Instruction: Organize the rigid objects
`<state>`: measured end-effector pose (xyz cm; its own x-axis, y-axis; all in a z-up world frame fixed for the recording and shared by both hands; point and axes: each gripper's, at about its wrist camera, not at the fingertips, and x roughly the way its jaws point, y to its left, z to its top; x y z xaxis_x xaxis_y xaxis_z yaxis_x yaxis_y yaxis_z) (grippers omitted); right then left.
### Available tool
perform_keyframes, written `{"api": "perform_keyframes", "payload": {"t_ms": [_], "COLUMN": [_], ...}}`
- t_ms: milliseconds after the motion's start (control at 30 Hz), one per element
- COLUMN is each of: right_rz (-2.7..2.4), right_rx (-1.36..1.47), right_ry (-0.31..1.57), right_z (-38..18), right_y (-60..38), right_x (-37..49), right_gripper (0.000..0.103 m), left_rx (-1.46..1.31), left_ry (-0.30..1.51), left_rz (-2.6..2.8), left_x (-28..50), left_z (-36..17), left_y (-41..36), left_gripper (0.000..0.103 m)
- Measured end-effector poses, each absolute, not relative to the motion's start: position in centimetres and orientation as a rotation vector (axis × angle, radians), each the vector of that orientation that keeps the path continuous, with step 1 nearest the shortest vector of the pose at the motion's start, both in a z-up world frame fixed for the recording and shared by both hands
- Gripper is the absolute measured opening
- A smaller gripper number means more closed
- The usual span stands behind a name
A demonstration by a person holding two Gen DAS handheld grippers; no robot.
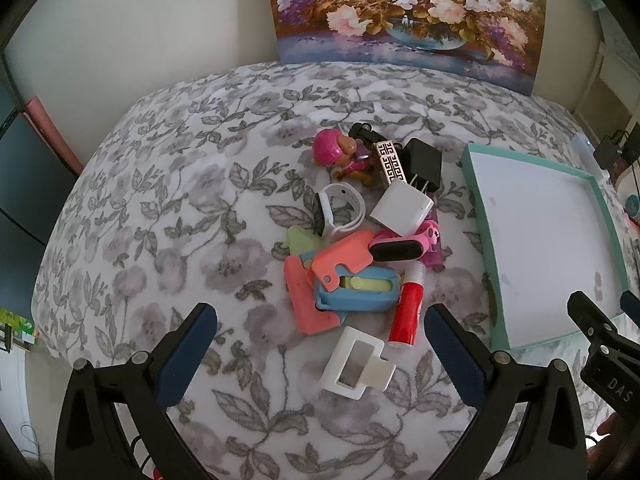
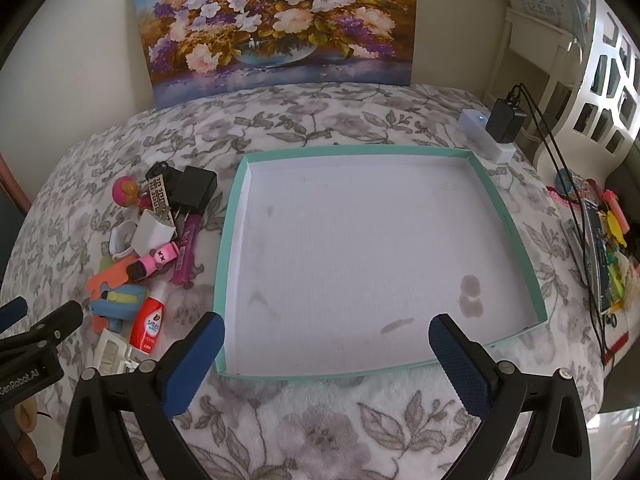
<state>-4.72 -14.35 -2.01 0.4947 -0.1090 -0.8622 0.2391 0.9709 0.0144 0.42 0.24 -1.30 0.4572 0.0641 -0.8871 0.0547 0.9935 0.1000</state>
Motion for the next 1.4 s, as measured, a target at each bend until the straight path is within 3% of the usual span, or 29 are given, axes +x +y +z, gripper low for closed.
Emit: {"api": "perform_keyframes", "payload": {"t_ms": [1400], "right_rz": [-0.213], "right_rx": [0.133], "right_ry": [1.042], "right_z": [-2.37], "right_y": [-14.05], "right_x": [-4.60], "right_gripper": [0.103], "left_rx": [0.126], "left_ry": [1.110], "left_rz": [0.012], "left_x": [0.29], "left_z": [-1.81], "left_y": [0.50], "left_gripper": [0.103]}}
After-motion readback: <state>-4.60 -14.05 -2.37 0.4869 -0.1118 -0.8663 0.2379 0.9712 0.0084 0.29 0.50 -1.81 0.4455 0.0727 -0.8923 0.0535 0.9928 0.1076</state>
